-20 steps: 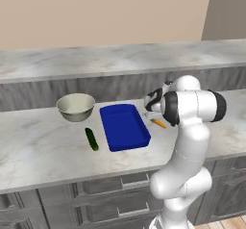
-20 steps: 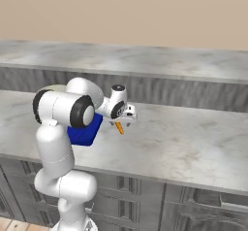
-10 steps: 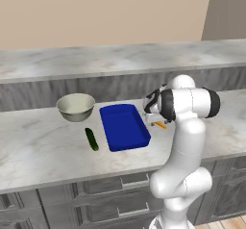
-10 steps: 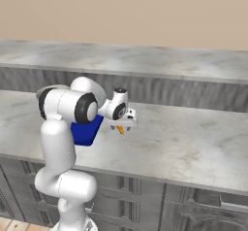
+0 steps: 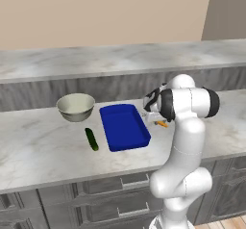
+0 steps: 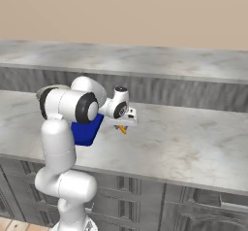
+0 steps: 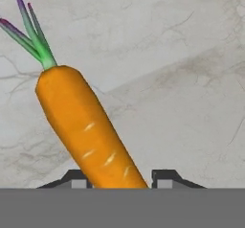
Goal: Place the two vegetables and bowl onto the tray for setting up a vegetable dip station.
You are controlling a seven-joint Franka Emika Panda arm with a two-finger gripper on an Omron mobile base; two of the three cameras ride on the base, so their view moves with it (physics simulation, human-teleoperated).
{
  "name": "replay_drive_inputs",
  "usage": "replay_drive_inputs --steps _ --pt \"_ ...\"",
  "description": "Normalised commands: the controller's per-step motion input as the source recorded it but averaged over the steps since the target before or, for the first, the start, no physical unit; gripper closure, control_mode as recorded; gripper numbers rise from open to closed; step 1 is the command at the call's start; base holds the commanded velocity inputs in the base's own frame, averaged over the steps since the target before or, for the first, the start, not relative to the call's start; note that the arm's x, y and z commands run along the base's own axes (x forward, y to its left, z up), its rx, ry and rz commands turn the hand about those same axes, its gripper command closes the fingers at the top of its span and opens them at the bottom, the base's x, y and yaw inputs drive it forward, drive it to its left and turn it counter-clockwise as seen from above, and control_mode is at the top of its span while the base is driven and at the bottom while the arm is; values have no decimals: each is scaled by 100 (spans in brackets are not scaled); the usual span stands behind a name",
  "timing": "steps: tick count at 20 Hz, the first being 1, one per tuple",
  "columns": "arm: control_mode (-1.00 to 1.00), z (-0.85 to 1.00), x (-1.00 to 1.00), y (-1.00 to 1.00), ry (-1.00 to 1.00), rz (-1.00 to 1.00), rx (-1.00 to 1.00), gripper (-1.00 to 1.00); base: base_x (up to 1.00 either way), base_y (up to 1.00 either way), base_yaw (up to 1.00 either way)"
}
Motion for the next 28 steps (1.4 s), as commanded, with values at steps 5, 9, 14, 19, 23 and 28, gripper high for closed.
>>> replay_drive_inputs --steps 5,9,14,19,23,28 --pt "-100 3 0 0 -1 4 0 100 0 0 0" --pt "-100 35 0 0 -3 10 0 100 0 0 0" --pt "-100 43 0 0 -7 18 0 100 0 0 0" --pt "-100 31 0 2 -5 23 0 100 0 0 0" --pt "-100 31 0 10 -2 29 0 100 0 0 0" --pt "-100 29 0 27 0 28 0 100 0 0 0"
